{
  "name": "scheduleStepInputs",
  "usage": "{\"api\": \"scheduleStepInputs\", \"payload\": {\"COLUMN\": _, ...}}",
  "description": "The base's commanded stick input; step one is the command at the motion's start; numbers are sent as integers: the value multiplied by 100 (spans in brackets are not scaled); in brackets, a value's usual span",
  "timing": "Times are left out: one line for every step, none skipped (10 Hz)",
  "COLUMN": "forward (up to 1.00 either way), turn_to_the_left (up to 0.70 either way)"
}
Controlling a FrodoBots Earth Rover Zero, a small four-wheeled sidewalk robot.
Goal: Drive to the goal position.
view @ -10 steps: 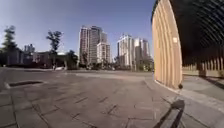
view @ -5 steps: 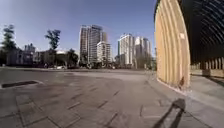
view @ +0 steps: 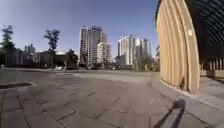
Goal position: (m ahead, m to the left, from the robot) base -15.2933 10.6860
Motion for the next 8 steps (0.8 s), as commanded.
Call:
{"api": "scheduleStepInputs", "payload": {"forward": 67, "turn_to_the_left": 0}}
{"api": "scheduleStepInputs", "payload": {"forward": 67, "turn_to_the_left": 0}}
{"api": "scheduleStepInputs", "payload": {"forward": 67, "turn_to_the_left": 0}}
{"api": "scheduleStepInputs", "payload": {"forward": 67, "turn_to_the_left": 0}}
{"api": "scheduleStepInputs", "payload": {"forward": 67, "turn_to_the_left": 0}}
{"api": "scheduleStepInputs", "payload": {"forward": 67, "turn_to_the_left": 0}}
{"api": "scheduleStepInputs", "payload": {"forward": 67, "turn_to_the_left": 0}}
{"api": "scheduleStepInputs", "payload": {"forward": 67, "turn_to_the_left": 0}}
